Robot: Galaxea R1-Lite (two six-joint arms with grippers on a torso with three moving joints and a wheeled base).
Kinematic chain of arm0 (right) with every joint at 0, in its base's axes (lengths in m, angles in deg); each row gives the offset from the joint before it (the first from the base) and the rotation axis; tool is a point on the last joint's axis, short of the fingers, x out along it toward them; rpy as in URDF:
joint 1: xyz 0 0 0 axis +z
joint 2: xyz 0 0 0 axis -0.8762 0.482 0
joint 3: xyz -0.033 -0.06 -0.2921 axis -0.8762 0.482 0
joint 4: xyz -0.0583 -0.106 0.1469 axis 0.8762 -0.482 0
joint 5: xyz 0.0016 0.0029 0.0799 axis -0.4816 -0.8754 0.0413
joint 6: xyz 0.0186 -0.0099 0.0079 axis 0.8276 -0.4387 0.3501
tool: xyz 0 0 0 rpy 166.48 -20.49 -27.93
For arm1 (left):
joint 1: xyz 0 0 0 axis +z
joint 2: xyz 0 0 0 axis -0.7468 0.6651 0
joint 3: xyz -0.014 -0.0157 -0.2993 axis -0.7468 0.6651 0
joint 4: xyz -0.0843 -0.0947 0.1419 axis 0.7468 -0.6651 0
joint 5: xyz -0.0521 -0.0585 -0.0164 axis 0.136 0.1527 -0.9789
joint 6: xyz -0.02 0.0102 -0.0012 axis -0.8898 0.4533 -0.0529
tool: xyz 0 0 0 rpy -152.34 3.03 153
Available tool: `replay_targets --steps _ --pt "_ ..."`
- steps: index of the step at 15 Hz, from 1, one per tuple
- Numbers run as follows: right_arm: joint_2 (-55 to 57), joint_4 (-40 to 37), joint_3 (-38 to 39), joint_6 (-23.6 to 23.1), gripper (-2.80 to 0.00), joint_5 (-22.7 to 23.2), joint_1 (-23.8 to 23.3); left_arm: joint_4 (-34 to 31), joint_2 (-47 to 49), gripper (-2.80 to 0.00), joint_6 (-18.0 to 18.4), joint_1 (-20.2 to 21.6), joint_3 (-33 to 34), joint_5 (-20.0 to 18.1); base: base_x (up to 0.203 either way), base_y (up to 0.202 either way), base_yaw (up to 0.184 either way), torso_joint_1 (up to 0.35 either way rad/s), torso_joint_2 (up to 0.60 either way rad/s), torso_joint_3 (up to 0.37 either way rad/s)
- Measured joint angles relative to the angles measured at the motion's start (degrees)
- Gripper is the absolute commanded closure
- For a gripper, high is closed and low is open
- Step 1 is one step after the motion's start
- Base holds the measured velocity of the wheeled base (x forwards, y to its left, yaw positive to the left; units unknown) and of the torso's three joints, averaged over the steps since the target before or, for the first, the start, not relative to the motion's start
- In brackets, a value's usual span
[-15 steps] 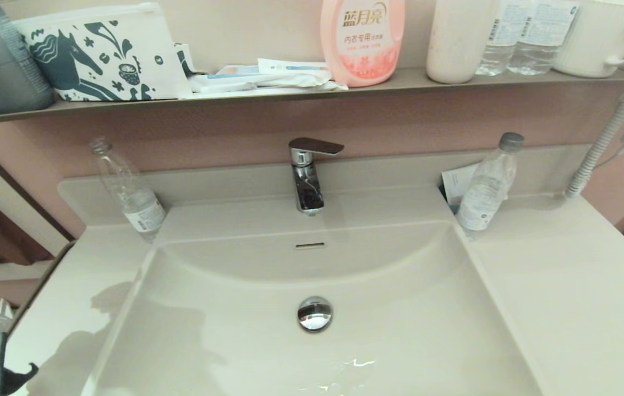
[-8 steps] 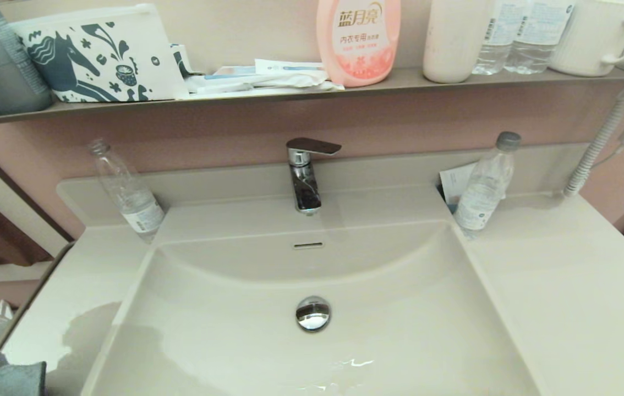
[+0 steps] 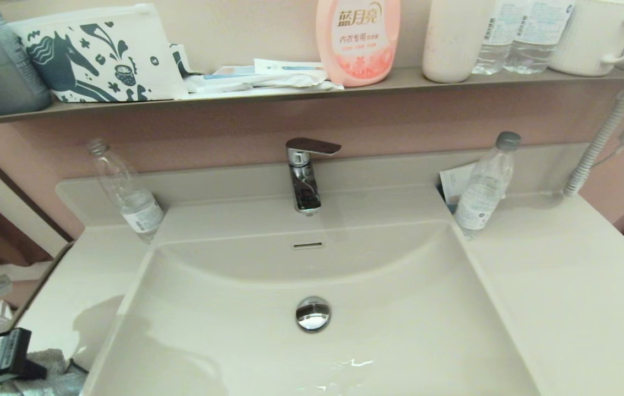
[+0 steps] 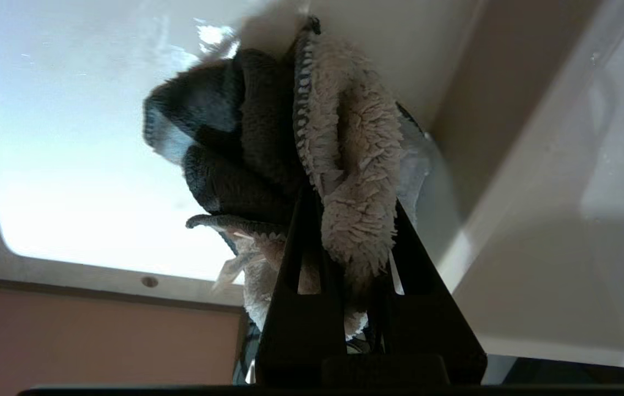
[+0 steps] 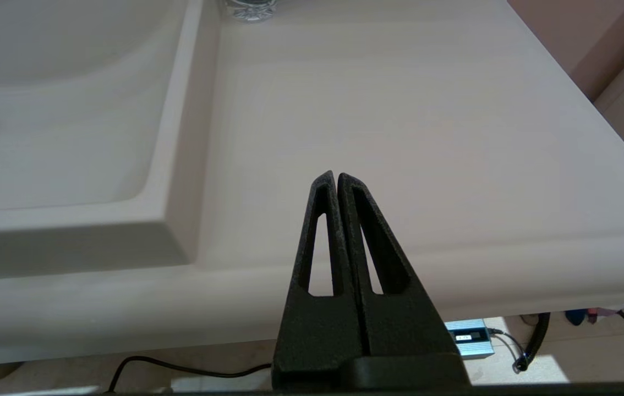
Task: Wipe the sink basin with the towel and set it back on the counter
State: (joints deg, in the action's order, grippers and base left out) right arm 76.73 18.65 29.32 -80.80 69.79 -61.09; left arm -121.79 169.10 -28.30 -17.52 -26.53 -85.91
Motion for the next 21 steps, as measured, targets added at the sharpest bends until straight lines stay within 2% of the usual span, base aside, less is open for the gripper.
replay_targets --steps 1,2,9,11,14,15,19,21 --pt "0.0 0.0 0.0 0.0 0.0 0.0 0.0 0.1 0.8 0.0 -0.4 -0.9 0.1 0.1 0.0 0.0 0.0 0.0 0.0 0.0" --pt "0.0 0.0 0.0 0.0 0.0 0.0 -0.1 0.1 1.4 -2.8 -0.6 -1.6 0.2 0.2 0.0 0.0 0.0 0.0 0.0 0.0" --pt "0.0 0.0 0.0 0.0 0.0 0.0 0.0 -0.3 0.3 -2.8 -2.4 -4.7 -0.5 0.7 0.0 0.0 0.0 0.0 0.0 0.0" --pt "0.0 0.0 0.0 0.0 0.0 0.0 0.0 -1.4 -1.4 -2.8 -2.3 -5.4 -3.3 2.2 0.0 0.0 0.0 0.0 0.0 0.0" --pt "0.0 0.0 0.0 0.0 0.0 0.0 0.0 -7.5 -3.7 -2.8 -2.3 -5.9 -10.0 3.0 0.0 0.0 0.0 0.0 0.0 0.0" --pt "0.0 0.0 0.0 0.0 0.0 0.0 0.0 -9.8 -4.3 0.0 -2.3 -6.1 -12.1 3.0 0.0 0.0 0.0 0.0 0.0 0.0" --pt "0.0 0.0 0.0 0.0 0.0 0.0 0.0 -11.0 -6.3 0.0 -2.8 -7.2 -14.5 2.3 0.0 0.0 0.0 0.0 0.0 0.0" --pt "0.0 0.0 0.0 0.0 0.0 0.0 0.0 -10.0 -8.4 0.0 -3.3 -8.0 -14.6 -0.8 0.0 0.0 0.0 0.0 0.0 0.0"
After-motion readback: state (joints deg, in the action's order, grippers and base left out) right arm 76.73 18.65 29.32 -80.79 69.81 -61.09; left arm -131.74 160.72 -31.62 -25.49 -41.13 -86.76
